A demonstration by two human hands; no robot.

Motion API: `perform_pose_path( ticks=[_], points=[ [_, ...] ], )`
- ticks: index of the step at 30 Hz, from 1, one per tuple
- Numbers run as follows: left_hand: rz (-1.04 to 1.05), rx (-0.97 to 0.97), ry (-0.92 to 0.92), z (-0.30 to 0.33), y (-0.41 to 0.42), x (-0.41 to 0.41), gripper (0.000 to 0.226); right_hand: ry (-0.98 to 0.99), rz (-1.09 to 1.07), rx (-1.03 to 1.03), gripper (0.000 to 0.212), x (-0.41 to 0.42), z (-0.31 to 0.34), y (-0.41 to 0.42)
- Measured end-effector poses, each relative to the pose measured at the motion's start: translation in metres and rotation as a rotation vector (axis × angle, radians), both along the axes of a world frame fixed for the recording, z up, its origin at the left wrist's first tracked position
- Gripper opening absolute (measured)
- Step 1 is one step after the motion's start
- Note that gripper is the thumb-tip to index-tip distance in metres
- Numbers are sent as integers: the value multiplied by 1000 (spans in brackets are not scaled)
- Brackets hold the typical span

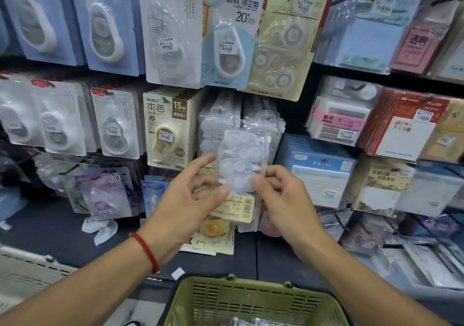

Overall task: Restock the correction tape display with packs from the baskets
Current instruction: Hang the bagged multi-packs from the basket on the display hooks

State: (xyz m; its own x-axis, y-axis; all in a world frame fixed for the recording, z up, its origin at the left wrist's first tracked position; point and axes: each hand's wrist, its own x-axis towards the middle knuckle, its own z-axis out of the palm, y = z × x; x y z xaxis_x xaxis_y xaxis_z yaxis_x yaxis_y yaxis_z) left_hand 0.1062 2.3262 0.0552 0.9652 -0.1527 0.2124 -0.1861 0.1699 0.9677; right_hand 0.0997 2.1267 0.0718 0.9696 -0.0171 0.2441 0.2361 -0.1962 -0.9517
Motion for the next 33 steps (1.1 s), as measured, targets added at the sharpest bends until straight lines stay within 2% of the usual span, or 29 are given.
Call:
perform_pose_path(
  ticks=[4,7,19,22,23,25,28,31,33],
  points=[
    [-79,43,1,-1,1,0,54,2,-152,98,15,4,7,-8],
    [-115,108,-40,0,1,-4,52,-20,-195,68,16,7,11,-15],
    [-193,-35,-28,3,-3,-8,53,-76,-170,13,16,12,21,-25],
    [-119,179,-46,1,-6,-3,55,-72,-261,-251,20,18,16,-29],
    [-74,309,-72,0,-6,-2,57,-90,-304,-391,32,19,12,-30],
    [28,587,-186,-3,-4,4,59,-185,-334,-571,47,18,1,-31],
    [223,911,-426,-7,-2,20,62,-321,-227,-763,53,19,-12,-28],
    [319,1050,-566,-4,-9,40,74,-358,-135,-1016,69,33,-19,-19],
    [325,1111,-597,-7,-12,49,82,-329,-140,-1087,80,47,-24,-9]
  ],
)
